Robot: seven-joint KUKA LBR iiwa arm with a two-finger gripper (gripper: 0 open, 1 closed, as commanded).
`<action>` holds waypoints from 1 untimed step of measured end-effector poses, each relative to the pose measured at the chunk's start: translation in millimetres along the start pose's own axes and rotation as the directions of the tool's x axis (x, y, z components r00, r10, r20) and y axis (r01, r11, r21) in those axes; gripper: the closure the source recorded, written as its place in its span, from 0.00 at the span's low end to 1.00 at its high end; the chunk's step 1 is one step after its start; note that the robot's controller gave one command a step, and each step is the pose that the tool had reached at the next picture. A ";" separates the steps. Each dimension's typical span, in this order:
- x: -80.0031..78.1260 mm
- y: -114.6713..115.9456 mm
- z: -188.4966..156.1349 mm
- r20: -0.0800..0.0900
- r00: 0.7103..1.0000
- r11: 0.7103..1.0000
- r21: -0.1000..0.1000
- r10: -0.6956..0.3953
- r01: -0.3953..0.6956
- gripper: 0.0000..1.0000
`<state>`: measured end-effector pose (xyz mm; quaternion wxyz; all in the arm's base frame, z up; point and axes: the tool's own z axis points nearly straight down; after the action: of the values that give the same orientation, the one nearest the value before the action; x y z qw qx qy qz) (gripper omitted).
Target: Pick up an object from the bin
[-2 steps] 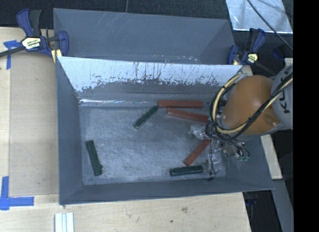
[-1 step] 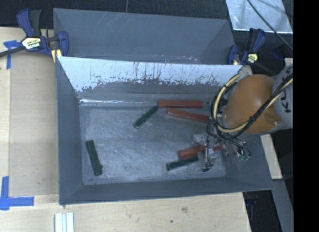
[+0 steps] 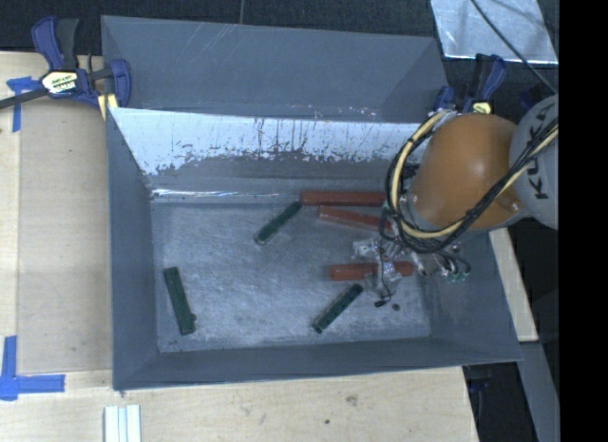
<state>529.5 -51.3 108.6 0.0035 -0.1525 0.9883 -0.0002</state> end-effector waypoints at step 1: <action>0.4 -3.0 -19.1 -0.001 1.000 1.000 0.001 -0.008 0.008 1.00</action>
Offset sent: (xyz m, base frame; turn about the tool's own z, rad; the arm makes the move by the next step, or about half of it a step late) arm -0.0009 -0.0025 0.0179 -0.0112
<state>529.9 -54.3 127.7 0.0031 -0.1565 0.9877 -0.0007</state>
